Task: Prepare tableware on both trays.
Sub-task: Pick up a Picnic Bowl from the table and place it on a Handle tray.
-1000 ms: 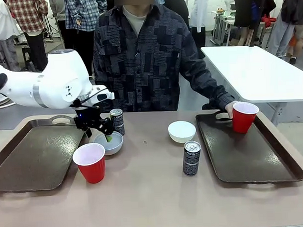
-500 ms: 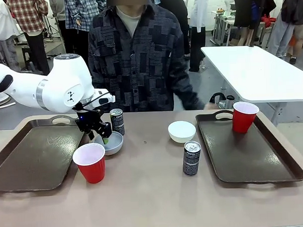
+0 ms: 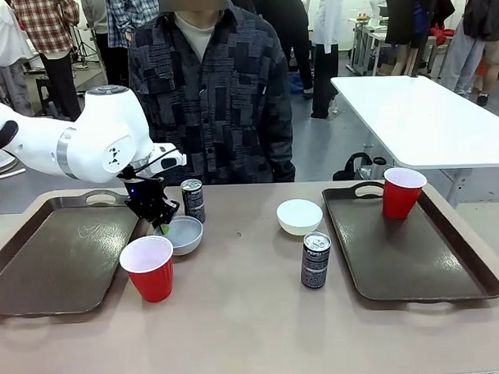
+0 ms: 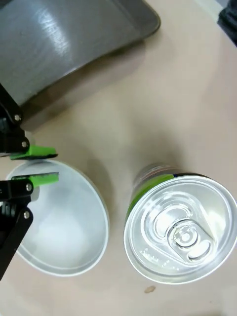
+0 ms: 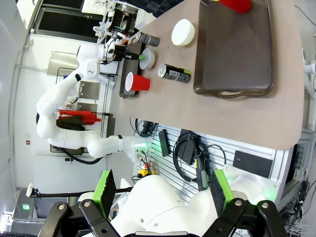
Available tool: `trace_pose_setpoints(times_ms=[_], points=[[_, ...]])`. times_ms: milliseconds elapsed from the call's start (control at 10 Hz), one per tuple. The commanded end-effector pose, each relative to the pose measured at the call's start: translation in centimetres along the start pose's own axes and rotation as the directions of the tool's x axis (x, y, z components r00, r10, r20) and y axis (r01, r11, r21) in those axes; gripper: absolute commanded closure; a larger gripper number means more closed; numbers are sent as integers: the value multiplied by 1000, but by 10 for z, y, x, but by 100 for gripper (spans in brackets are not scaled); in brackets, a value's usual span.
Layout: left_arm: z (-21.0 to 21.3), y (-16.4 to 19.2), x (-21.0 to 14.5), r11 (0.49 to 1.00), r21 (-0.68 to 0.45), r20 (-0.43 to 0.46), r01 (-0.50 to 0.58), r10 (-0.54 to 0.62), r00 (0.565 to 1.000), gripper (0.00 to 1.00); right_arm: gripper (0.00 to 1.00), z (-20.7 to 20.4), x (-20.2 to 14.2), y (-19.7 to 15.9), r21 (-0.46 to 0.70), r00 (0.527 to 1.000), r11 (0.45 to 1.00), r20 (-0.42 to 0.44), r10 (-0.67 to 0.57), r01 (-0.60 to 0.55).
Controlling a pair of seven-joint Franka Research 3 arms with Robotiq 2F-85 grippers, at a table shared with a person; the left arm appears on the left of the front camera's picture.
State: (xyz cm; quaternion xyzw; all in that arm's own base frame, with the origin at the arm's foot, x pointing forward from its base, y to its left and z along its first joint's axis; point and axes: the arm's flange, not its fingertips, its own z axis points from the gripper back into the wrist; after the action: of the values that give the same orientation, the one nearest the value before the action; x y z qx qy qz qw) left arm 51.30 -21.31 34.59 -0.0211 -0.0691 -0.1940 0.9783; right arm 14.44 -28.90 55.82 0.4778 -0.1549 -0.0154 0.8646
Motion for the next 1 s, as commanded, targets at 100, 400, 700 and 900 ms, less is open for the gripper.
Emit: trace_pose_setpoints(times_ms=[100, 400, 700, 900], points=[[9, -4, 3, 998, 43, -14, -37, 38, 999, 100, 0, 2, 0, 2, 24, 1000, 1000, 14, 18, -18], [39, -13, -8, 999, 34, -75, -34, 37, 997, 100, 0, 2, 0, 2, 24, 1000, 1000, 14, 18, -18], [121, -27, -34, 999, -20, 24, -29, 29, 999, 100, 0, 2, 0, 2, 24, 1000, 1000, 14, 18, -18], [153, -28, -39, 998, -27, 85, -50, 52, 995, 100, 0, 2, 0, 2, 24, 1000, 1000, 14, 18, -18]])
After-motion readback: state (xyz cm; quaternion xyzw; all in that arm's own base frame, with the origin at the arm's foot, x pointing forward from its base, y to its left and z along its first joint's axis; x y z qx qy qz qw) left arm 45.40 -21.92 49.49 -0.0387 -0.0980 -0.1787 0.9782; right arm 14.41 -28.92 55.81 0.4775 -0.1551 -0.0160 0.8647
